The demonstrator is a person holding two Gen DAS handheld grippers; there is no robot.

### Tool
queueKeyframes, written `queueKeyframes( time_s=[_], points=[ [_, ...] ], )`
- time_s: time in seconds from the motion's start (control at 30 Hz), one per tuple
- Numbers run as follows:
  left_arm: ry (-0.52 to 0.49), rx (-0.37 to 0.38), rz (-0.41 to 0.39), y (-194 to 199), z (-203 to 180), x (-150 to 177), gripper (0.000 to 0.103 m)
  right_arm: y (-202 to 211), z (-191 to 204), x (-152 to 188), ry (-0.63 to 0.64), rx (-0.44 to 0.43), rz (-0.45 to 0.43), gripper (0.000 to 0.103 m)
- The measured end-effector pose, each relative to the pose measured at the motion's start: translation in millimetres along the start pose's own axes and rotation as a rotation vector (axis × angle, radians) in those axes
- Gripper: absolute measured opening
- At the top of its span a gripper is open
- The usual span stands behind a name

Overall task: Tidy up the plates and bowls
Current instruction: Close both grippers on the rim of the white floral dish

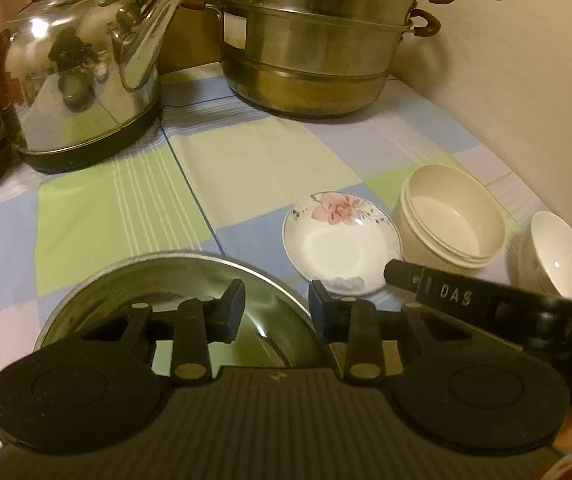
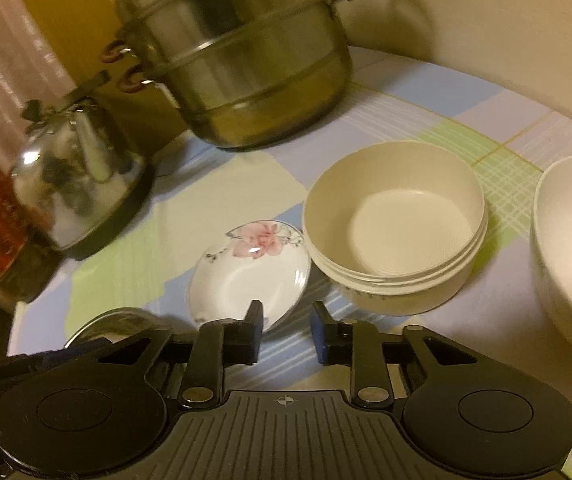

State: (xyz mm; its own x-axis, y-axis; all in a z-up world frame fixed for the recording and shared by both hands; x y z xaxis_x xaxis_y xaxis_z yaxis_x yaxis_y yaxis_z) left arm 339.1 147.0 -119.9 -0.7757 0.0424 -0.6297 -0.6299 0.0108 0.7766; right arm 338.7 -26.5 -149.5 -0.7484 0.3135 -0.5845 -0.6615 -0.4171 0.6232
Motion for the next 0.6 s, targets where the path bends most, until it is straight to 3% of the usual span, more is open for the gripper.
queueKeyframes(
  time_s=[0.23, 0.6],
  points=[
    [0.007, 0.021, 0.008, -21, 4, -14, 0.027, -18, 2, -2, -0.03, 0.036, -0.028, 0.016],
    [0.033, 0.036, 0.059, -54, 8, -29, 0.021, -41, 1, -8, -0.059, 0.066, -0.038, 0.015]
  ],
)
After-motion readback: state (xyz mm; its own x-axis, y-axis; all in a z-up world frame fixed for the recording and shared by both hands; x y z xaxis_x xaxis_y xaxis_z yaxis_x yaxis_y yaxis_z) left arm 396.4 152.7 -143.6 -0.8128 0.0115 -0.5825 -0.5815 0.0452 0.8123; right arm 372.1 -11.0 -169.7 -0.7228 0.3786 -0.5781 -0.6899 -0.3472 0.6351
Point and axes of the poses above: each gripper's, at about its wrist camera, not at the fingertips, and y roughly against the way its jaws point, z to its left, x to its underside, the point moved 1 cm from there along -y, roughly the way its jaws point, and after that the axes turned 8 degrees about -x, right-handed, at the moved point
